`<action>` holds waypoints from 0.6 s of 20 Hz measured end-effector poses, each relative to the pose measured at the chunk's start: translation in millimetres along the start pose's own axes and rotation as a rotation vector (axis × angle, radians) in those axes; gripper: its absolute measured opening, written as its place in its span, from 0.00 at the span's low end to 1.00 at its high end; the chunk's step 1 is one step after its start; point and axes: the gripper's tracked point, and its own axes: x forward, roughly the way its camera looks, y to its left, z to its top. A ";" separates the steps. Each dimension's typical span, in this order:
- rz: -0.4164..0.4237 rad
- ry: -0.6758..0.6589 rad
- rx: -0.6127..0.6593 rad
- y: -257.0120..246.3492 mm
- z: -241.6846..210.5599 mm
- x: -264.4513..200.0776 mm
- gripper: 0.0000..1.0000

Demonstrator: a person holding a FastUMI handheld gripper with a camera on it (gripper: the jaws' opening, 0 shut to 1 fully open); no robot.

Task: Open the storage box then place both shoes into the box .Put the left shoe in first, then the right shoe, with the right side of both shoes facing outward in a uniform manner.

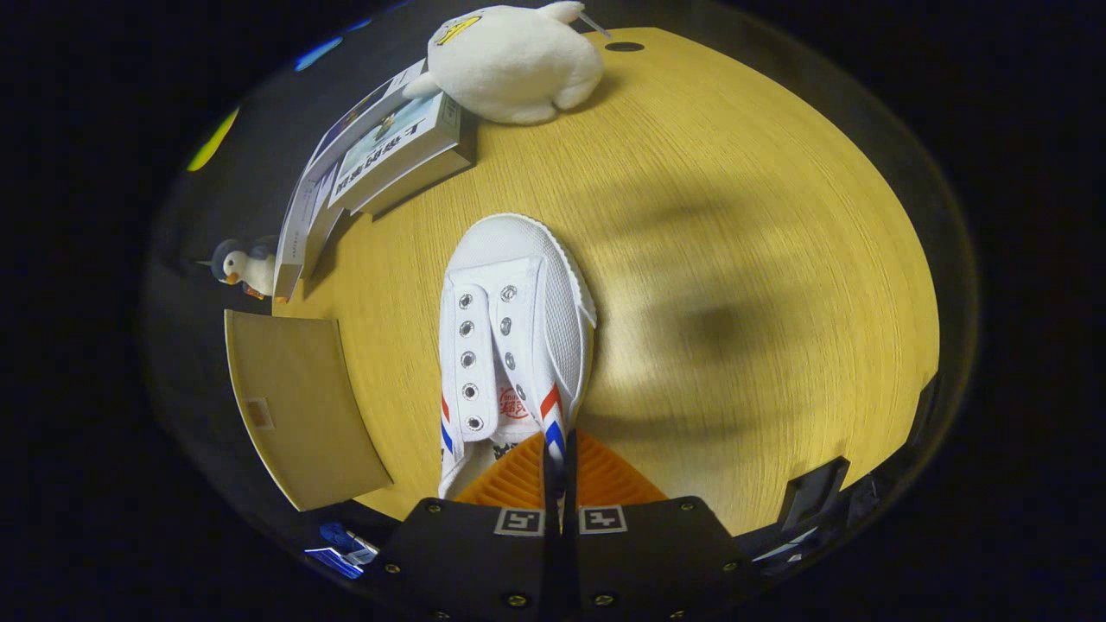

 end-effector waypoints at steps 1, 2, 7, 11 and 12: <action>0.013 -0.003 0.002 7.7 -0.8 -5.0 0.00; 0.023 -0.006 -0.002 15.9 -1.1 -11.0 0.00; 0.086 -0.020 -0.036 63.1 -4.5 -44.4 0.00; 0.112 -0.036 -0.125 107.9 -5.1 -68.5 0.00; 0.116 -0.042 -0.150 119.7 -5.0 -73.7 0.00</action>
